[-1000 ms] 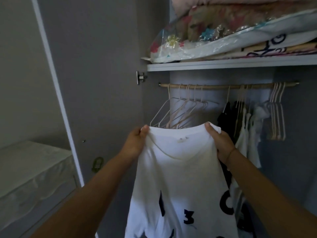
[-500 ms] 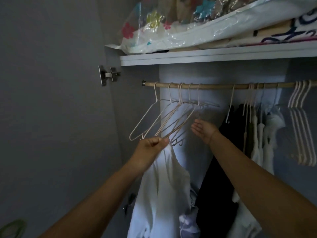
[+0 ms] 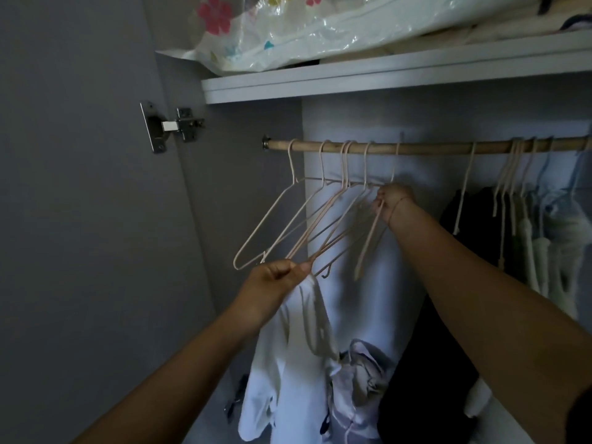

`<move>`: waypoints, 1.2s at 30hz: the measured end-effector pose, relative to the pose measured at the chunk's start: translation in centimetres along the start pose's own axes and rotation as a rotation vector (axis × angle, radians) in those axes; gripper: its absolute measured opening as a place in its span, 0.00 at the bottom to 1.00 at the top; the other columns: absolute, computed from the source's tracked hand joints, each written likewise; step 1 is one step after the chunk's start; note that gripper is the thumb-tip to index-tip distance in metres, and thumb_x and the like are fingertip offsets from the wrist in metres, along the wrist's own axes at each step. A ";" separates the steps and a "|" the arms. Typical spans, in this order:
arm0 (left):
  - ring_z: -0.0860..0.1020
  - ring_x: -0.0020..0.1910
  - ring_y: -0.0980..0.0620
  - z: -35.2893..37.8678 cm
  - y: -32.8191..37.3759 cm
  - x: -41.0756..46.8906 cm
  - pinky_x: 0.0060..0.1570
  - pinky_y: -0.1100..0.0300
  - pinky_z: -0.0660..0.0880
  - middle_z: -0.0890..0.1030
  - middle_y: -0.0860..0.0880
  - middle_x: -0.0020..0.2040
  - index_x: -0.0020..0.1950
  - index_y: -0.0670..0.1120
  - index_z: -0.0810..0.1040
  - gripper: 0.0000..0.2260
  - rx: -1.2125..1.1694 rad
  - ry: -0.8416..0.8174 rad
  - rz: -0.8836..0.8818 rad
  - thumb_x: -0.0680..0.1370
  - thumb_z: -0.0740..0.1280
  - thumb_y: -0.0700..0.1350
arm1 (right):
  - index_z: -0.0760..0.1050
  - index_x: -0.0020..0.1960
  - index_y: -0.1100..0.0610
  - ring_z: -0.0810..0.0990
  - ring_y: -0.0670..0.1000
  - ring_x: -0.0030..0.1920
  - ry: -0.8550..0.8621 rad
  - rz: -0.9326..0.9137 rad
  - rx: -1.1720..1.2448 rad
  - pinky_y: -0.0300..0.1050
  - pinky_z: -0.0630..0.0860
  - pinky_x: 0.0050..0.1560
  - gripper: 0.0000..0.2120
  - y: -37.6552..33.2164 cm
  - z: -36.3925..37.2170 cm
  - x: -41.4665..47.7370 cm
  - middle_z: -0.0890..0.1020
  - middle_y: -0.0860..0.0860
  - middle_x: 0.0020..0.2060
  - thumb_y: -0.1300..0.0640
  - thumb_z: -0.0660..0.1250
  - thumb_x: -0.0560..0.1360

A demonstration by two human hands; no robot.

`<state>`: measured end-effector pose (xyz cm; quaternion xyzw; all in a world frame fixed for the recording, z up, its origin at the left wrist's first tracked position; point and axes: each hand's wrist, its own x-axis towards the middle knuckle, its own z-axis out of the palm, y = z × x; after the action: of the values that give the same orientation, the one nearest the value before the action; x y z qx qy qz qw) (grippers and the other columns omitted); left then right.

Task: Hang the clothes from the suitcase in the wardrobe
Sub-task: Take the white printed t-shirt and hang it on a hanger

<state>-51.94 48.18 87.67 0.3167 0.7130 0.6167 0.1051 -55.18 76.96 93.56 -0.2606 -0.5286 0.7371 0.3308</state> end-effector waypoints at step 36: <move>0.62 0.34 0.50 -4.2 4.1 -23.5 0.32 0.60 0.60 0.64 0.42 0.33 0.36 0.37 0.72 0.16 0.301 -0.084 0.082 0.79 0.65 0.47 | 0.67 0.33 0.54 0.60 0.42 0.19 0.026 -0.162 0.060 0.37 0.57 0.24 0.21 6.9 -12.2 -40.0 0.64 0.43 0.17 0.48 0.52 0.82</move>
<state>-34.62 31.31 86.85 0.3833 0.7787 0.4930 0.0612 -21.93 52.32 84.63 -0.2164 -0.5212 0.7200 0.4040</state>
